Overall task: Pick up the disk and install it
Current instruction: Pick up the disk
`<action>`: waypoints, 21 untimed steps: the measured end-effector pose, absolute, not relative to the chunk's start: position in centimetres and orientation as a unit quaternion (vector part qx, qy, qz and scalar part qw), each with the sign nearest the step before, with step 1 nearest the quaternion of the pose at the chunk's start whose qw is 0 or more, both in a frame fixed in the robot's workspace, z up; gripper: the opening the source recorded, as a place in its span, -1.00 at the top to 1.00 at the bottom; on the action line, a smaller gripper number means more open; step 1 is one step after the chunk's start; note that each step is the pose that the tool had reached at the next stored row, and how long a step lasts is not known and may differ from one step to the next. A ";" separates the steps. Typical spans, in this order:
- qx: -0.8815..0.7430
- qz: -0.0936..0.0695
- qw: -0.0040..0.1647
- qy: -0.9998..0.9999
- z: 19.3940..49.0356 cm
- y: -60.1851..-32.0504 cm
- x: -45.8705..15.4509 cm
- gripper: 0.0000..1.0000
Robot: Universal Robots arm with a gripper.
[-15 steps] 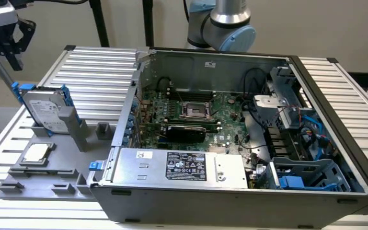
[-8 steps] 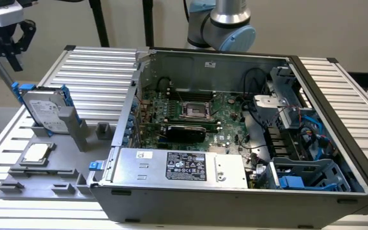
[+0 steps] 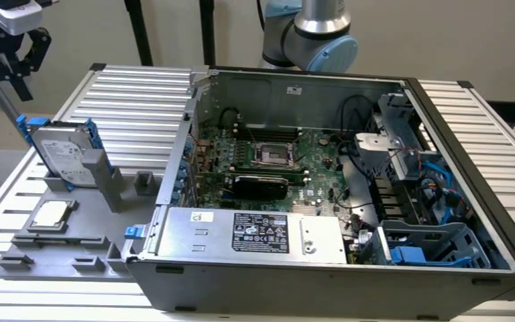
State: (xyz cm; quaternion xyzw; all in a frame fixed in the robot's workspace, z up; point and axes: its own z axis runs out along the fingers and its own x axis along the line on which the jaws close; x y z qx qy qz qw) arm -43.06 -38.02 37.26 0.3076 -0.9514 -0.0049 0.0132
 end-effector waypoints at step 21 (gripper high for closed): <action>0.483 -0.002 0.014 -0.876 36.9 -38.0 -43.1 0.79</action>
